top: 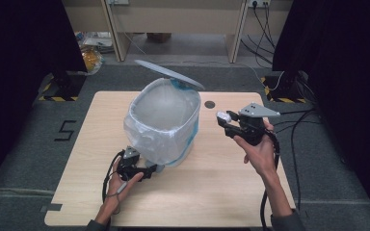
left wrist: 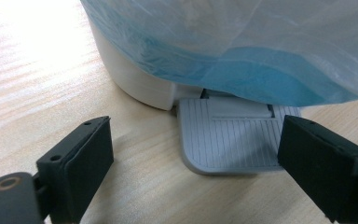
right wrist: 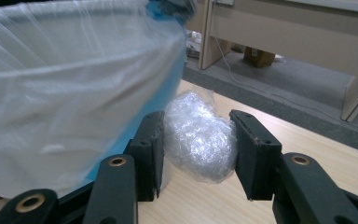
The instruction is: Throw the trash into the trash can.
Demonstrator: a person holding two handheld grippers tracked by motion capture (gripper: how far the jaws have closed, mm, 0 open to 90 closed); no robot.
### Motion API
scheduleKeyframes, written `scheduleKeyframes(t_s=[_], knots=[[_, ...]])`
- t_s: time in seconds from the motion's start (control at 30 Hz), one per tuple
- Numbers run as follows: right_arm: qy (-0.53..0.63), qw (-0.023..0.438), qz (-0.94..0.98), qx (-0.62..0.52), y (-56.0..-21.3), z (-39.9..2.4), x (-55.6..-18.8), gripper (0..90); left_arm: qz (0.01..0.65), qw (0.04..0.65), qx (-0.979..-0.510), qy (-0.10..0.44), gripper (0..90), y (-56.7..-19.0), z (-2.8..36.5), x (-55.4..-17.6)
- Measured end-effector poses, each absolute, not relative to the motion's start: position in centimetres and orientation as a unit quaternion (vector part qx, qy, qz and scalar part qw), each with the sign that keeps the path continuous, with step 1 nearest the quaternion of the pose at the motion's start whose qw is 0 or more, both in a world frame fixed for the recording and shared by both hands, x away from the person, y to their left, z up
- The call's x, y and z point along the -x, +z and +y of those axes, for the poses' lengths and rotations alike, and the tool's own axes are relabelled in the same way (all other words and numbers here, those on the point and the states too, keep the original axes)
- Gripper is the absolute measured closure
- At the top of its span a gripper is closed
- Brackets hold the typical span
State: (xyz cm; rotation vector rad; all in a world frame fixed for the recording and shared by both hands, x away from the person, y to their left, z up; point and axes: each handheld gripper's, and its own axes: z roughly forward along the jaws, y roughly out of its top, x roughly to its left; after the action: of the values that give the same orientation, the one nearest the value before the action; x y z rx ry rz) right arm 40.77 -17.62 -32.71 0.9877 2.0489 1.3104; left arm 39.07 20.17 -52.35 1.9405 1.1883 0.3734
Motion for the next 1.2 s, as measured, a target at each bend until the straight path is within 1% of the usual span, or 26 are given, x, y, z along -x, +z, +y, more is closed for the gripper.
scheduleKeyframes(t_s=[0.33,0.67,0.9,1.2], knots=[[0.499,0.255,0.755,-0.34,-29.8,-15.6,-40.8,56.5,0.471,0.406,-0.769,0.148,9.6,-52.3,20.2,-39.1],[0.508,0.253,0.761,-0.315,-28.1,-12.7,-40.9,56.5,0.471,0.406,-0.769,0.148,9.6,-52.3,20.2,-39.1],[0.511,0.25,0.766,-0.299,-27.4,-10.5,-41.4,56.5,0.47,0.406,-0.77,0.147,9.6,-52.4,20.2,-39.1],[0.507,0.241,0.775,-0.29,-27.6,-7.9,-42.2,56.5,0.47,0.406,-0.77,0.147,9.8,-52.3,20.2,-39.1]])
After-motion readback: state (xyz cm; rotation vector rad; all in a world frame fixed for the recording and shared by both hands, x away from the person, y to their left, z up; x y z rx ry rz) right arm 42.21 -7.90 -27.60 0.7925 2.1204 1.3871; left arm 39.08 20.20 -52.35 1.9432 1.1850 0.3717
